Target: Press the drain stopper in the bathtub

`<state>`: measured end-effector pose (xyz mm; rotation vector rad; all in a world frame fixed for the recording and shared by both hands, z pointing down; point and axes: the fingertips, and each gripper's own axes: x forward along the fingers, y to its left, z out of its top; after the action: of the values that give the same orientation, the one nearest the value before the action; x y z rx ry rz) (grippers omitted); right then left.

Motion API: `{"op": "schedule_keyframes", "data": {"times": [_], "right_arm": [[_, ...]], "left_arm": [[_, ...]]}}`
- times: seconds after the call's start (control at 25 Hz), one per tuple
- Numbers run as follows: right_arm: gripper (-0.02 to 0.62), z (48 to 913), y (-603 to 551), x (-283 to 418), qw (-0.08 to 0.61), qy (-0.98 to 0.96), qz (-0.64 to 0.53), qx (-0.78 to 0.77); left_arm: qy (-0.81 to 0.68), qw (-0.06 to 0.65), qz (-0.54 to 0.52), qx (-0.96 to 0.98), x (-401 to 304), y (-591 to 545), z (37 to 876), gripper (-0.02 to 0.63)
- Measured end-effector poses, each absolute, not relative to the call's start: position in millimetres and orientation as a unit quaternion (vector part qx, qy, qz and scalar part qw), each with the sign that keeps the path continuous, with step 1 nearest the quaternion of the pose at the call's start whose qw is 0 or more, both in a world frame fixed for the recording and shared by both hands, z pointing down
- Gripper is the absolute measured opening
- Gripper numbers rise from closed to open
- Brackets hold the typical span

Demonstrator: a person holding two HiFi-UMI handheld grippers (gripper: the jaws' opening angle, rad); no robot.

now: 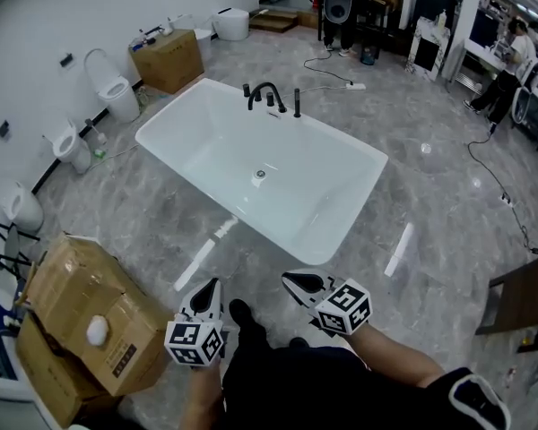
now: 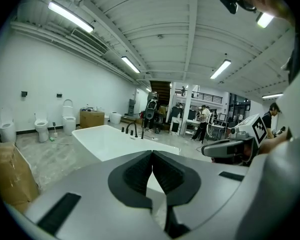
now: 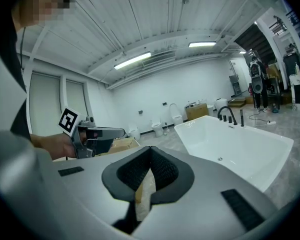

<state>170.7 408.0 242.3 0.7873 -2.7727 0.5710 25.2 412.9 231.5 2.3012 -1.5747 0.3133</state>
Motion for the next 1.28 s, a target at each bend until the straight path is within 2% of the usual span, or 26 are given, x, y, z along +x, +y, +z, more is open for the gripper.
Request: {"op": "schedule_keyframes", "data": {"times": [0.28, 0.8, 1.28], "right_arm": [[0.014, 257, 331, 126, 0.105, -0.928, 0.199, 0.297], [0.014, 252, 219, -45, 0.106, -0.927, 0.212, 0.290], [0.014, 266, 152, -39, 0.135, -0.911, 0.225, 0.319]], "left_arm": [[-0.532, 0.159, 0.112, 0.824, -22, 334, 238, 0.012], [-0.500, 0.167, 0.114, 0.842, -159, 210, 246, 0.012], [-0.487, 0.199, 0.098, 0.845, -171, 145, 265, 0.012]]}}
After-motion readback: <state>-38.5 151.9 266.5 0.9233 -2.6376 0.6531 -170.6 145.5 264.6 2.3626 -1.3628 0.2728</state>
